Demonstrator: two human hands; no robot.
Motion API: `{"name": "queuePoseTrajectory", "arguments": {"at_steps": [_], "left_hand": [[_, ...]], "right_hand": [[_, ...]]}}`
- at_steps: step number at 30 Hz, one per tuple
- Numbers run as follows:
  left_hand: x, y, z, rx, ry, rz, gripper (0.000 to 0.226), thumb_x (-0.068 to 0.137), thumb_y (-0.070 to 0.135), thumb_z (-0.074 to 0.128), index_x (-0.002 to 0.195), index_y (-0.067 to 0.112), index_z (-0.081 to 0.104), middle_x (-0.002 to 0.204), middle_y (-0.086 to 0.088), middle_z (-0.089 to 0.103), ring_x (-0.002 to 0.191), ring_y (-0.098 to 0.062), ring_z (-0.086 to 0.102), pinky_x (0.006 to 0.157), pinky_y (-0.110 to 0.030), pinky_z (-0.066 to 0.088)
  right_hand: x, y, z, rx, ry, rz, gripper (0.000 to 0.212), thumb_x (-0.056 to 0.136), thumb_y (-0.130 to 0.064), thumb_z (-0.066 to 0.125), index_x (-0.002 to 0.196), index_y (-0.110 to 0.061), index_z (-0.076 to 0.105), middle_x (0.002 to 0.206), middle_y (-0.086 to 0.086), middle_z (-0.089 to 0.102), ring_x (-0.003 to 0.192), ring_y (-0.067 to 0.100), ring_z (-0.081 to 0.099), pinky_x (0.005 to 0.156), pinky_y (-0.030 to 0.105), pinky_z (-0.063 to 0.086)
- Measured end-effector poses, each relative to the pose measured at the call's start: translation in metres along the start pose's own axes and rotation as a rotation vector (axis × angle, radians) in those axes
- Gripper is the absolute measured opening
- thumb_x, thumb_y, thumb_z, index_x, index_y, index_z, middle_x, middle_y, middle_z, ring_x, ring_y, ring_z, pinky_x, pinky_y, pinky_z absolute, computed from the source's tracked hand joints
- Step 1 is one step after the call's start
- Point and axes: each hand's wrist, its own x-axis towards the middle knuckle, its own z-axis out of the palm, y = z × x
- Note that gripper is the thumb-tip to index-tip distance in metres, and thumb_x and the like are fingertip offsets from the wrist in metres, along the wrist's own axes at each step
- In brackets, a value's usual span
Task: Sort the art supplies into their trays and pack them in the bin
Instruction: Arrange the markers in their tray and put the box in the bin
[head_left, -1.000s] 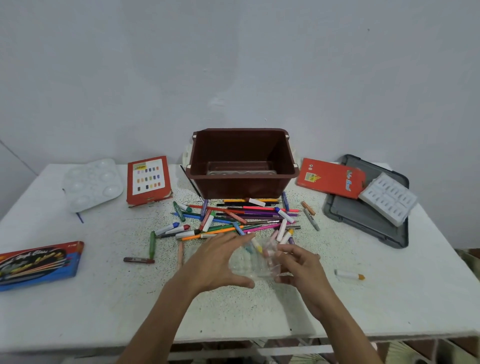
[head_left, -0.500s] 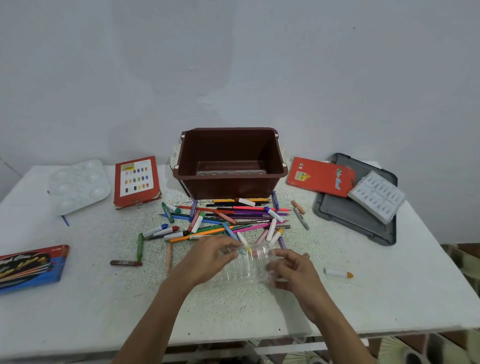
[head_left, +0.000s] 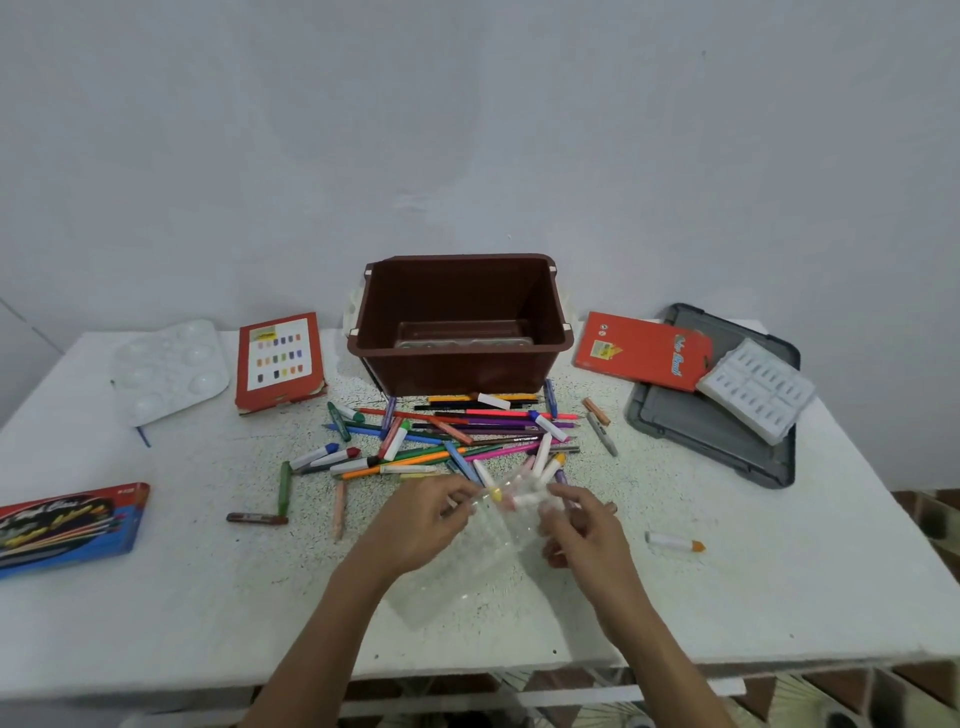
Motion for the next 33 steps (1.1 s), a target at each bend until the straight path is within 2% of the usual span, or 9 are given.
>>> {"name": "queuePoseTrajectory", "arguments": {"at_steps": [3, 6, 12, 15, 18, 21, 25, 31, 33], "left_hand": [[-0.007, -0.001, 0.008, -0.294, 0.092, -0.160, 0.028, 0.096, 0.016, 0.061, 0.124, 0.020, 0.062, 0.097, 0.000, 0.068, 0.077, -0.008, 0.071, 0.068, -0.030, 0.060], [-0.016, 0.000, 0.017, -0.594, 0.149, -0.302, 0.051, 0.092, 0.010, 0.066, 0.136, 0.028, 0.049, 0.104, -0.006, 0.067, 0.089, -0.016, 0.071, 0.073, -0.047, 0.061], [-0.022, 0.000, 0.026, -0.913, 0.214, -0.390, 0.103, 0.082, 0.000, 0.076, 0.149, 0.050, 0.015, 0.116, -0.014, 0.057, 0.097, -0.025, 0.068, 0.063, -0.038, 0.059], [-0.027, -0.007, 0.028, -0.984, 0.278, -0.421, 0.107, 0.080, -0.005, 0.076, 0.146, 0.054, 0.016, 0.114, -0.018, 0.054, 0.094, -0.027, 0.067, 0.064, -0.040, 0.060], [-0.031, -0.013, 0.030, -1.044, 0.333, -0.429, 0.091, 0.079, -0.008, 0.075, 0.138, 0.047, 0.032, 0.103, -0.023, 0.057, 0.093, -0.031, 0.067, 0.067, -0.045, 0.061], [-0.036, -0.020, 0.033, -0.929, 0.413, -0.434, 0.057, 0.085, -0.002, 0.070, 0.123, 0.031, 0.043, 0.102, -0.021, 0.062, 0.096, -0.031, 0.067, 0.068, -0.038, 0.061], [-0.042, -0.036, 0.032, -0.556, 0.450, -0.423, 0.023, 0.090, 0.018, 0.069, 0.104, 0.022, 0.051, 0.099, -0.003, 0.062, 0.096, -0.023, 0.065, 0.069, -0.031, 0.058], [-0.055, -0.047, 0.027, 0.002, 0.392, -0.307, 0.028, 0.092, 0.031, 0.063, 0.113, 0.027, 0.044, 0.075, 0.005, 0.063, 0.071, -0.008, 0.061, 0.064, -0.033, 0.051], [-0.058, -0.050, 0.029, 0.138, 0.396, -0.275, 0.032, 0.092, 0.034, 0.061, 0.119, 0.027, 0.046, 0.086, 0.009, 0.062, 0.075, -0.008, 0.059, 0.061, -0.030, 0.048]], "right_hand": [[-0.005, 0.000, -0.003, 0.200, -0.025, 0.099, 0.028, 0.093, -0.030, 0.065, 0.120, -0.026, 0.061, 0.093, 0.011, 0.073, 0.075, 0.022, 0.069, 0.069, 0.030, 0.056], [-0.012, 0.000, -0.008, 0.218, -0.070, 0.136, 0.029, 0.092, -0.026, 0.067, 0.120, -0.021, 0.061, 0.094, 0.010, 0.074, 0.077, 0.022, 0.070, 0.072, 0.032, 0.057], [-0.017, 0.003, -0.009, 0.132, -0.169, 0.191, 0.023, 0.093, -0.022, 0.066, 0.117, -0.021, 0.066, 0.091, 0.010, 0.069, 0.072, 0.015, 0.067, 0.066, 0.027, 0.055], [-0.016, 0.005, -0.007, 0.183, -0.182, 0.210, 0.020, 0.095, -0.030, 0.064, 0.113, -0.022, 0.068, 0.095, 0.014, 0.071, 0.077, 0.025, 0.068, 0.070, 0.035, 0.057], [-0.012, 0.009, -0.008, 0.202, -0.204, 0.202, 0.020, 0.093, -0.023, 0.067, 0.113, -0.020, 0.067, 0.097, 0.016, 0.072, 0.077, 0.028, 0.067, 0.068, 0.037, 0.056], [-0.005, 0.015, -0.010, 0.100, -0.185, 0.152, 0.026, 0.090, -0.006, 0.068, 0.114, -0.017, 0.067, 0.093, 0.016, 0.072, 0.077, 0.027, 0.067, 0.064, 0.034, 0.053], [0.011, 0.019, -0.016, -0.035, 0.007, 0.066, 0.015, 0.092, -0.010, 0.067, 0.103, -0.020, 0.065, 0.091, 0.014, 0.070, 0.078, 0.028, 0.066, 0.066, 0.033, 0.053], [0.019, 0.025, -0.008, -0.284, 0.125, -0.067, 0.009, 0.092, -0.021, 0.069, 0.099, -0.021, 0.064, 0.090, -0.001, 0.066, 0.083, 0.015, 0.063, 0.065, 0.022, 0.047], [0.018, 0.030, -0.004, -0.387, 0.151, -0.104, 0.014, 0.092, -0.022, 0.068, 0.106, -0.019, 0.067, 0.089, -0.005, 0.065, 0.082, 0.007, 0.062, 0.064, 0.015, 0.045]]}}
